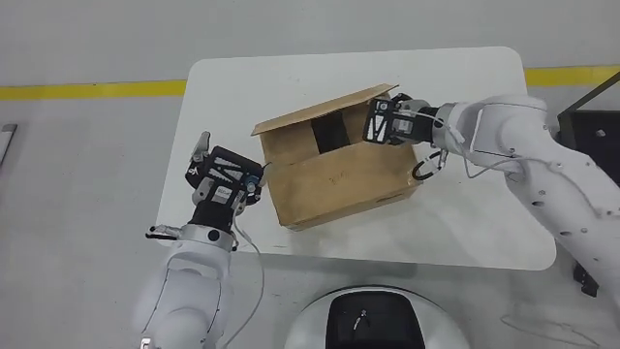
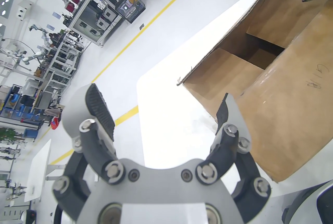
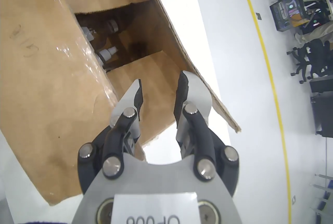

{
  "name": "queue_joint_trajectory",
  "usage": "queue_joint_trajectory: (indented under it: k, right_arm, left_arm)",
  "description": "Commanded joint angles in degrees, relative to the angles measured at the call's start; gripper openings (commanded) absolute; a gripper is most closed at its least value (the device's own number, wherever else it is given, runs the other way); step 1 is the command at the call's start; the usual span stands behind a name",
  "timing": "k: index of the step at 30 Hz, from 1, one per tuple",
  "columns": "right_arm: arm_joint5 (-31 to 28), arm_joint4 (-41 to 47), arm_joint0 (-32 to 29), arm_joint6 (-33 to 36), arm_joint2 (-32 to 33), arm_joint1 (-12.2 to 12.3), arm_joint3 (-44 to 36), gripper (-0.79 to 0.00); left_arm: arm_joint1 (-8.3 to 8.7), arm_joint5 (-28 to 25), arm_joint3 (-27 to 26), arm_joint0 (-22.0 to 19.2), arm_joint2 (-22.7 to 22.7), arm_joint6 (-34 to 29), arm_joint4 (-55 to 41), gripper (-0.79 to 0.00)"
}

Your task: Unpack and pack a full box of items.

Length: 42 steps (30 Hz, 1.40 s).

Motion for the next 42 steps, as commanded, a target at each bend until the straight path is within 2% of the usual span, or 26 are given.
queue_joint_trajectory:
  k: [1, 8, 9, 10, 11, 14, 16, 19, 28, 35, 39, 42]
  right_arm:
    - [0.0, -0.25, -0.09, 0.12, 0.03, -0.01, -1.0, -0.446]
    - [0.26, -1.78, -1.87, 0.62, 2.84, 0.61, -3.6, -0.4]
    - [0.17, -1.65, -2.14, 0.61, 3.11, 0.67, -3.8, -0.308]
    - [0.08, -1.55, -2.34, 0.65, 3.33, 0.71, -3.93, -0.268]
    - [-0.01, -1.53, -2.48, 0.7, 3.5, 0.75, -4.06, -0.302]
    - [0.33, -1.94, -2.65, 0.58, 3.83, 0.77, -5.22, -0.32]
    - [0.48, -1.29, -2.71, 0.46, 4.13, 0.76, -5.59, -0.271]
    - [0.44, -1.28, -2.96, 1.14, 4.15, 0.76, -6.78, -0.237]
    - [-0.78, -1.26, -2.57, 2.91, 3.56, 0.64, -5.87, -0.172]
    - [-0.13, -3.44, 0.72, 2.08, 0.72, -0.25, -2.83, -0.296]
    - [-0.5, -4.0, 1.54, 2.68, -0.06, -0.5, -3.22, -0.246]
    - [-1.41, -4.96, 2.19, 3.21, -0.81, -0.66, -2.37, -0.28]
  left_arm:
    - [0.05, 0.01, 0.0, -0.15, -0.64, -0.07, -0.46, 0.0]
    - [0.25, -0.61, 0.0, -0.46, -2.26, -0.25, -2.02, 0.0]
    - [0.28, -0.82, 0.0, -0.57, -2.38, -0.26, -2.22, 0.0]
    - [0.31, -1.0, 0.0, -0.67, -2.5, -0.31, -2.41, 0.0]
    - [0.35, -1.19, 0.0, -0.8, -2.6, -0.27, -2.6, 0.0]
    - [0.45, -1.7, 0.0, -1.06, -2.9, -0.32, -3.09, 0.0]
    - [0.52, -1.94, 0.0, -1.24, -3.18, -0.35, -3.41, 0.0]
    - [0.62, -2.22, 0.0, -1.29, -3.64, -0.5, -4.02, 0.0]
    - [0.92, -2.86, 0.0, -1.83, -4.7, -0.94, -5.56, 0.0]
    - [1.13, -3.08, 0.0, -2.18, -4.86, -1.48, -6.29, 0.0]
    - [1.26, -3.05, 0.0, -2.42, -5.36, -2.06, -6.91, 0.0]
    - [1.35, -3.04, 0.0, -2.5, -5.5, -2.24, -7.2, 0.0]
